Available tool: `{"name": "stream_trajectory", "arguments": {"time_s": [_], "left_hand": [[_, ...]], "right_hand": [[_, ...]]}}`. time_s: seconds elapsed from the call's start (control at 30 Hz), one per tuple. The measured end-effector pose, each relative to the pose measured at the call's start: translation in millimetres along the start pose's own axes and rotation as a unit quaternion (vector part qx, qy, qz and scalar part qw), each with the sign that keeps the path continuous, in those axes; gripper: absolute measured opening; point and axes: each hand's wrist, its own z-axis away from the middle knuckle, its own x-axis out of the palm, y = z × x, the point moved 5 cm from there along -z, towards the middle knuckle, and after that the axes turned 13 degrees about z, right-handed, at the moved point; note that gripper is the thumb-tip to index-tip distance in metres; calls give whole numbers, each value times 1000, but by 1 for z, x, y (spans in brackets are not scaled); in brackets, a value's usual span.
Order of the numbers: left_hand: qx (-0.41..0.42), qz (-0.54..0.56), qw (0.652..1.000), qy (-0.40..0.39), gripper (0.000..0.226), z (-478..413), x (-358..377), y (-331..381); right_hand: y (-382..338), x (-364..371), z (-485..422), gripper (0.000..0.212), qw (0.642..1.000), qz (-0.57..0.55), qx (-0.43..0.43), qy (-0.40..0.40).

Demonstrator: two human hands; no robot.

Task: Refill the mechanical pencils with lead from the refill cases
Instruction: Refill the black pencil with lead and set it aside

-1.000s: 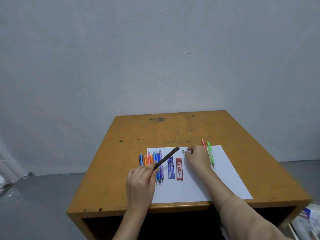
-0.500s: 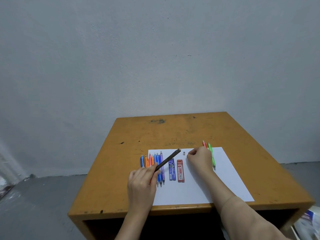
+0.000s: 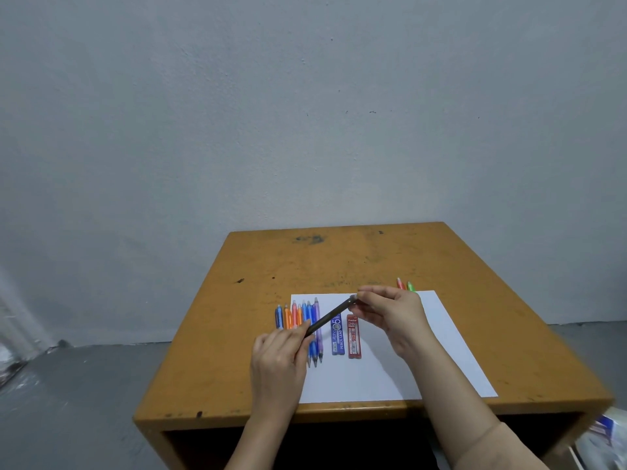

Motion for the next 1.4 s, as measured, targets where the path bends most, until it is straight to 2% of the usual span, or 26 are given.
{"name": "stream_trajectory", "arguments": {"time_s": [0.3,0.7,0.97,1.17,1.4], "left_hand": [[-16,9,1000,-4,32,0,-1,0],[-11,5,1000,2,30,1,0,-1],[1,3,1000,7,30,2,-1,1],[-2,-6,1000,2,31,1,0,1],[2,0,1000,6,32,1,-1,2]], "right_hand": [[-11,6,12,6,997,-60,17,-39],[-13,8,15,7,995,-74,6,-62],[-13,6,18,16,998,-21,-37,-36],[-7,8,22,28,992,73,-98,16],[-10,2,11,30,987,105,-121,24]]}}
